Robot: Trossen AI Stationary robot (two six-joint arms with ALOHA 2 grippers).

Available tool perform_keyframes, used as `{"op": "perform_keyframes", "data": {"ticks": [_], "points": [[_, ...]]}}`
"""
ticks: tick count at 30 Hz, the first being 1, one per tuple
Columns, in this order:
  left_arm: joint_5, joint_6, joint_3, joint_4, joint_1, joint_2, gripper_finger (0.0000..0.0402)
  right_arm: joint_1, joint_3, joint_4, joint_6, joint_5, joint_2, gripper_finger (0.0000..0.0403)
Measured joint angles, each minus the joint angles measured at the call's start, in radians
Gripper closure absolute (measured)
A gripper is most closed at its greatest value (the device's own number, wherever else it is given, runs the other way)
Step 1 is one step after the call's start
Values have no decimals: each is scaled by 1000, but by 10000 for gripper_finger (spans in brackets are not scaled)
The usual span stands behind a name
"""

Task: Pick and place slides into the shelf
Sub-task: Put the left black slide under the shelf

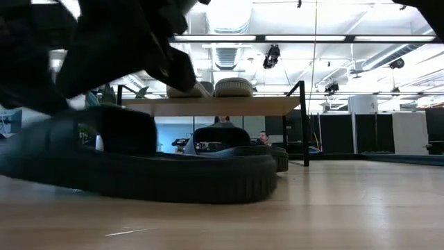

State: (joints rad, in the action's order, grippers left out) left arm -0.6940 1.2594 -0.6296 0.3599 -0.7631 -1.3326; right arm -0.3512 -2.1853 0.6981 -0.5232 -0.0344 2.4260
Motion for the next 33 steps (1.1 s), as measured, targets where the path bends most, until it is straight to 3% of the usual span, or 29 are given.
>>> {"op": "perform_keyframes", "data": {"ticks": [7, 10, 15, 19, 24, 29, 33], "points": [[78, -62, 0, 35, 30, 84, 402, 0, 0, 38, -1, 2, 0, 390], [110, -60, -1, 44, 10, 125, 402, -4, 0, 123, 61, 63, -1, 390], [137, -62, -38, 40, -43, 153, 402, -47, 1, 185, 403, 291, -25, 390], [139, -40, -57, 37, -100, 140, 402, -69, 0, 147, 662, 344, -32, 380], [142, 69, -64, 40, -187, 114, 402, -57, 1, 151, 776, 362, -31, 325], [142, 181, -102, 42, -287, 93, 402, -54, 1, 151, 844, 503, -32, 248], [142, 201, -161, 32, -345, 68, 402, -50, 15, 113, 892, 500, -32, 190]]}}
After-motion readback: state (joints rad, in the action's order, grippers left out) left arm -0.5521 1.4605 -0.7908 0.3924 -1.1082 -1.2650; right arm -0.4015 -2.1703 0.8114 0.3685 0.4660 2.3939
